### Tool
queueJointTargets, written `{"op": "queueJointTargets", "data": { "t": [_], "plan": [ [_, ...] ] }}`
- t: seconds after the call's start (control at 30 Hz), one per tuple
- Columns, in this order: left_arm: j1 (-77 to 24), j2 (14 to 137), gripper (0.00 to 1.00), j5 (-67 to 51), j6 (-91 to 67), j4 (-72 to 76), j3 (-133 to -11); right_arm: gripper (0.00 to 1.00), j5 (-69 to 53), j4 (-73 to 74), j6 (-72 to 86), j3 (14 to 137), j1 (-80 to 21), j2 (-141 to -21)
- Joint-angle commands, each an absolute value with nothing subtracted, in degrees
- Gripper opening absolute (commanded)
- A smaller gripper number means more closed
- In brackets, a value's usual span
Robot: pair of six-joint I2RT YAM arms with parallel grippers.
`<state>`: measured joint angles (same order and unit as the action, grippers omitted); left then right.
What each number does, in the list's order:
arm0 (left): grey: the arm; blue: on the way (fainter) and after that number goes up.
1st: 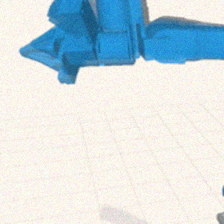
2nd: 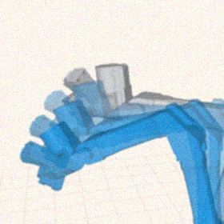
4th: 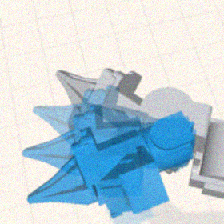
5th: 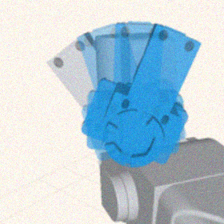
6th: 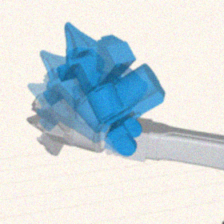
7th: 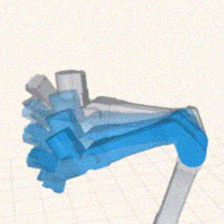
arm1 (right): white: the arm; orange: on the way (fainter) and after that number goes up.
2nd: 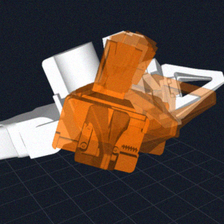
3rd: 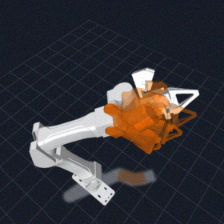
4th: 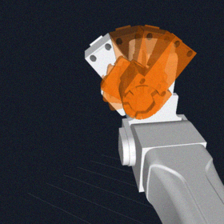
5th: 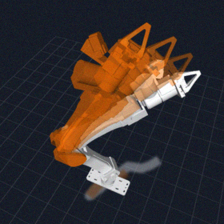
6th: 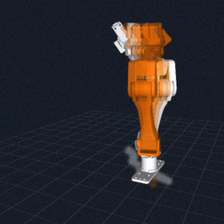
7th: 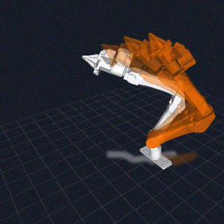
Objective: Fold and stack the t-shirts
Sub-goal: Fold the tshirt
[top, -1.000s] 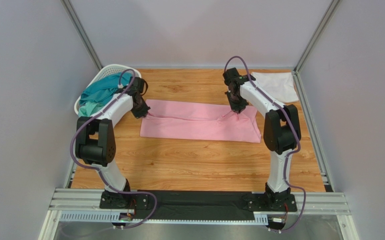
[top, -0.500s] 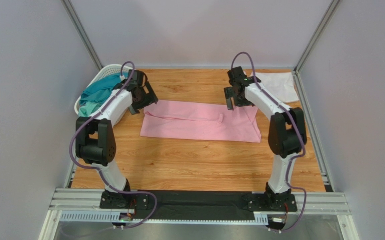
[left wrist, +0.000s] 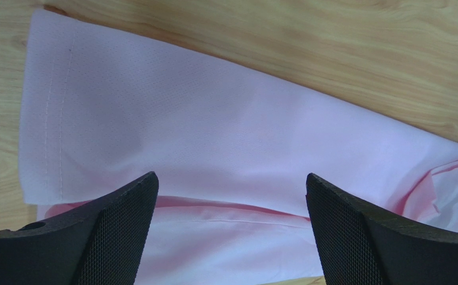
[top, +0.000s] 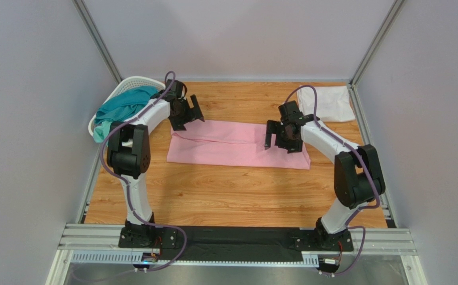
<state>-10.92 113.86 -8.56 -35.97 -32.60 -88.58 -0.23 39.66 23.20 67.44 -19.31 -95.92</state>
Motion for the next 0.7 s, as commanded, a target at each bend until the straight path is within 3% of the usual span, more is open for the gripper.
{"op": "queueJointTargets", "data": {
  "t": [0.0,0.43,0.67],
  "plan": [
    [-11.0,115.9,1.0,-10.8,-34.8,-33.0,-89.8,1.0,-4.7,33.6,27.0,68.5,-18.6,-98.3],
    [-11.4,109.5,1.0,-10.5,-36.3,-33.9,-73.8,1.0,-11.5,30.5,23.4,80.7,-14.5,-115.8],
    [-15.3,96.7,1.0,-10.6,-40.9,-32.2,-56.2,1.0,-16.7,34.8,21.0,98.8,-14.5,-127.4]
  ]
}}
